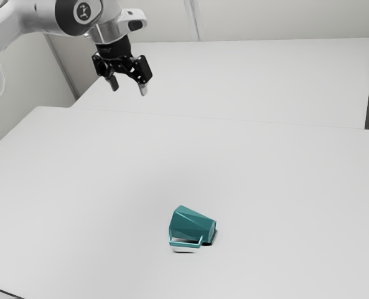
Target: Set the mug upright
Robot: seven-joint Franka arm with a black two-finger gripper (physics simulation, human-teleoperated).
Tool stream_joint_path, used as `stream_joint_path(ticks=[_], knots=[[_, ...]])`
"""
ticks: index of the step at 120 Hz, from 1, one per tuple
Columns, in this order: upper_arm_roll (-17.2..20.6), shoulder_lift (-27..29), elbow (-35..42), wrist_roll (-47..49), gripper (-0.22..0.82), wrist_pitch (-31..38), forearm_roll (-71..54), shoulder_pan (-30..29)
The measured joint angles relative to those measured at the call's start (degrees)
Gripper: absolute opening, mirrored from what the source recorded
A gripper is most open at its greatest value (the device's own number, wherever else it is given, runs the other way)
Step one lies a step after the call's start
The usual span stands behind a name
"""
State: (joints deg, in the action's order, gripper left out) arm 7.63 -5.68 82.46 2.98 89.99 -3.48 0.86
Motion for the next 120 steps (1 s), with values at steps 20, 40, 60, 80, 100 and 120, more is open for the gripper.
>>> stream_joint_path(ticks=[20,40,60,80,100,120], knots=[[0.3,-0.13,-1.4,0.16,0.6,1.32,0.04,-0.13],[-0.08,0.6,-1.2,0.23,0.6,0.84,0.23,-0.09],[-0.71,6.03,4.76,0.27,0.6,1.46,1.36,-0.42],[-4.14,9.81,13.89,0.45,0.6,3.51,8.61,1.34],[-7.3,11.8,24.18,-0.08,0.6,5.35,15.1,-0.27],[-10.02,14.25,33.91,-3.61,0.6,8.06,20.09,-0.17]])
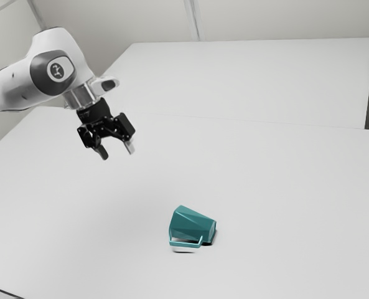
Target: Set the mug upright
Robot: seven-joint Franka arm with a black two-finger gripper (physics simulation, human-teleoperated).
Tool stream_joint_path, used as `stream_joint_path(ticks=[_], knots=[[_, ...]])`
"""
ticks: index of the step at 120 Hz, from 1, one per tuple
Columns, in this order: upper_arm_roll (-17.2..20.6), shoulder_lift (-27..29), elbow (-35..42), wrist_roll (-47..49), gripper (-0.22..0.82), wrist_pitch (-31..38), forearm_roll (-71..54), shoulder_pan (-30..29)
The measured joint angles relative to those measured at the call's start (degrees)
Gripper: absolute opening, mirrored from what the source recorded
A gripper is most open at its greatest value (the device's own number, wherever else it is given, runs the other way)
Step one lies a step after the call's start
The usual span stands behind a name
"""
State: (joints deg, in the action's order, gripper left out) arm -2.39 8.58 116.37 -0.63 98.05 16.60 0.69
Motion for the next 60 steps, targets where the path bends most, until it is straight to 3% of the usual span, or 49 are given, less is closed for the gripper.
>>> stream_joint_path(ticks=[20,60], knots=[[-1.93,1.71,8.58,-4.85,0.6,4.45,6.16,0.0],[-1.44,2.09,20.07,-14.85,0.6,17.5,22.2,0.2]])
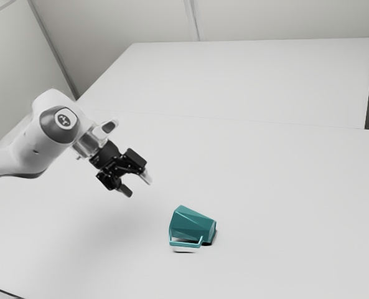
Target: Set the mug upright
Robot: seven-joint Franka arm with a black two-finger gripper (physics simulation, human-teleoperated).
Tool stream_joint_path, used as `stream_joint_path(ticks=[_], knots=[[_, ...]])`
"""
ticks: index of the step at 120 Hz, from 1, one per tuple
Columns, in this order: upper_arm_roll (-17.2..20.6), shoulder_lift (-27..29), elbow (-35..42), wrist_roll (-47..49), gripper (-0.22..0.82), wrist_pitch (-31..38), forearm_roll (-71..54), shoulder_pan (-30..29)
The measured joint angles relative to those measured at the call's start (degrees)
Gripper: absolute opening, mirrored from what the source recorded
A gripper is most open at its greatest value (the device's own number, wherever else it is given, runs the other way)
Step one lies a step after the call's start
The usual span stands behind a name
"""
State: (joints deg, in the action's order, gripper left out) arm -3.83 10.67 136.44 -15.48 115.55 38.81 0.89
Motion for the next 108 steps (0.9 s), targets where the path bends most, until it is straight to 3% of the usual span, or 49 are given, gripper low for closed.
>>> stream_joint_path(ticks=[56,108], knots=[[1.49,-3.8,5.04,-10.08,0.6,5.77,11.52,0.09],[8.71,-5.59,7.88,-16.51,0.6,8.28,24.04,0.12]])
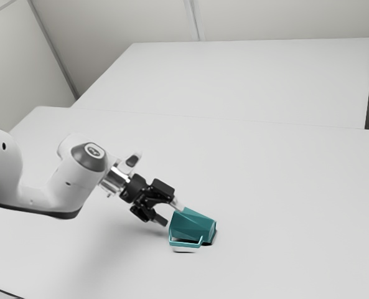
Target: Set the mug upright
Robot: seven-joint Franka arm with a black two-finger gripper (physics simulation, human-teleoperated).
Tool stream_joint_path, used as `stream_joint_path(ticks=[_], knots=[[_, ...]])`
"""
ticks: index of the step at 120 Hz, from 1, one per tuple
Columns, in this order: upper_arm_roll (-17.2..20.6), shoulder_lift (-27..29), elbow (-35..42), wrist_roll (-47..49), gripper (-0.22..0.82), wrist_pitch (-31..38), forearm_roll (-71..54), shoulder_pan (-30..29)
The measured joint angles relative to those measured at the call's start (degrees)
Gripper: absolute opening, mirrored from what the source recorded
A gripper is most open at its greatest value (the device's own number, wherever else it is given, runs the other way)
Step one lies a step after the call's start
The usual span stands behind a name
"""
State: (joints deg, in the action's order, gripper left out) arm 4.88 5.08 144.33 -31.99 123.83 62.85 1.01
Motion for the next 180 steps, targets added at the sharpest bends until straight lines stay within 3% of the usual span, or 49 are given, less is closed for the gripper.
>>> stream_joint_path(ticks=[56,64,85,98,117,144,161,180], knots=[[6.53,-2.03,-1.16,-3.74,0.59,4.18,7.51,0.28],[6.71,-2.22,-1.33,-4.07,0.51,4.51,7.79,0.38],[6.81,-2.21,-1.4,-4.82,0.15,5.01,8.06,0.03],[6.81,-2.14,-1.41,-5.2,0.0,5.15,8.08,-0.08],[6.81,-1.5,-1.9,-5.94,-0.11,5.03,7.86,-0.01],[7.42,-0.28,-3.05,-6.56,-0.15,4.72,6.93,0.0],[7.48,2.06,-7.21,-6.32,-0.16,3.83,-0.32,0.12],[5.15,4.25,-15.98,-2.07,-0.17,2.01,-27.78,-0.13]])
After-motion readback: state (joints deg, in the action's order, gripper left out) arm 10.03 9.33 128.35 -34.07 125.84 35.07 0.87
